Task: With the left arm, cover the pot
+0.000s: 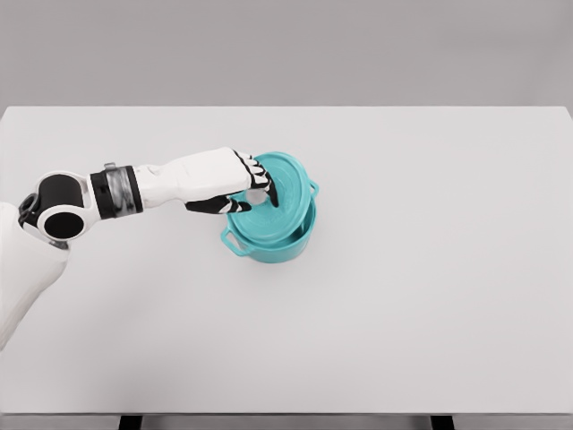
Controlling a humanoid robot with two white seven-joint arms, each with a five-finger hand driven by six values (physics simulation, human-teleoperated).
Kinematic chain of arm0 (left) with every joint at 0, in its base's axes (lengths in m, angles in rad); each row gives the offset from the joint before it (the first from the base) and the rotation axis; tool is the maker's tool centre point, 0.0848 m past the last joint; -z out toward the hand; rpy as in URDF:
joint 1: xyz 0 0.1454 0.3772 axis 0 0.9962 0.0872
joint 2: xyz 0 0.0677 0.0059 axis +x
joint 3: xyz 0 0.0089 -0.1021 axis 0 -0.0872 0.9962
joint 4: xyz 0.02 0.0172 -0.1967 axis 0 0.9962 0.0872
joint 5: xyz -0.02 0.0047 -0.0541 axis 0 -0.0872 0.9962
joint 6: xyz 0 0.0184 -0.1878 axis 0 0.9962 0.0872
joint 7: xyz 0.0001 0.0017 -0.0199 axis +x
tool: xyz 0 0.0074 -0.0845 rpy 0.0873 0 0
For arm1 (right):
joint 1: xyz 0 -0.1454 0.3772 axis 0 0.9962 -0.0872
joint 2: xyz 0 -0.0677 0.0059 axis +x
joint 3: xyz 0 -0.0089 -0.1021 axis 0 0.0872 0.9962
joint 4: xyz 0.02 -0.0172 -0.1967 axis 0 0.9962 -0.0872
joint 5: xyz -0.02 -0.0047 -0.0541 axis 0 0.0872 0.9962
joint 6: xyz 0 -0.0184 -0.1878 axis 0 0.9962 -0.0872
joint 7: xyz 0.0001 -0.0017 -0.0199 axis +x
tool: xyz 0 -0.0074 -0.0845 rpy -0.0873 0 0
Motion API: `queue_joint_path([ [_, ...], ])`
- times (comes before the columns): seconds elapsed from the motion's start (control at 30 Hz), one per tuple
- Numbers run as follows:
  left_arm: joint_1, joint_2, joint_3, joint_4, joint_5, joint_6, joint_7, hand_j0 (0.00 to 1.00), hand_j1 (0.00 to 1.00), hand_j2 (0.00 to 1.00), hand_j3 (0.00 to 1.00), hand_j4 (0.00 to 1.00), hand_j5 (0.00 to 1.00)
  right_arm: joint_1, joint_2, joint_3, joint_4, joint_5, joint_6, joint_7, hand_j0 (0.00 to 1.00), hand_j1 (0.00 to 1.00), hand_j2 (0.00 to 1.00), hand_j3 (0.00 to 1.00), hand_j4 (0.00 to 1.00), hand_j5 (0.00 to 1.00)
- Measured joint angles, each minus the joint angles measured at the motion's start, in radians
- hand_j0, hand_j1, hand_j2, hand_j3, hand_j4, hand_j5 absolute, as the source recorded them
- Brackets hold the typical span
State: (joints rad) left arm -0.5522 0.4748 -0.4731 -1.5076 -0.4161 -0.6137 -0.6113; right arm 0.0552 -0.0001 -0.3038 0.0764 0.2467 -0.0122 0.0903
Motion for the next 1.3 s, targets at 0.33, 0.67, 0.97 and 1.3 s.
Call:
queue_joint_path([
  [0.33, 0.002, 0.000, 0.000, 0.001, 0.000, 0.000, 0.000, 0.69, 0.69, 0.69, 0.69, 0.69, 0.69, 0.000, 0.000, 0.000, 0.000, 0.000, 0.000, 0.000, 1.00, 1.00, 1.00, 1.00, 1.00, 1.00],
  [0.67, 0.002, -0.001, 0.000, 0.001, 0.000, 0.000, 0.000, 0.69, 0.69, 0.69, 0.69, 0.69, 0.69, 0.000, 0.000, 0.000, 0.000, 0.000, 0.000, 0.000, 1.00, 1.00, 1.00, 1.00, 1.00, 1.00],
  [0.97, 0.003, -0.001, 0.001, 0.002, -0.001, 0.000, 0.000, 0.72, 0.72, 0.72, 0.72, 0.72, 0.72, 0.000, 0.000, 0.000, 0.000, 0.000, 0.000, 0.000, 1.00, 1.00, 1.00, 1.00, 1.00, 1.00],
  [1.3, 0.003, -0.001, 0.002, 0.004, -0.002, 0.000, 0.000, 0.75, 0.75, 0.75, 0.75, 0.75, 0.75, 0.000, 0.000, 0.000, 0.000, 0.000, 0.000, 0.000, 1.00, 1.00, 1.00, 1.00, 1.00, 1.00],
])
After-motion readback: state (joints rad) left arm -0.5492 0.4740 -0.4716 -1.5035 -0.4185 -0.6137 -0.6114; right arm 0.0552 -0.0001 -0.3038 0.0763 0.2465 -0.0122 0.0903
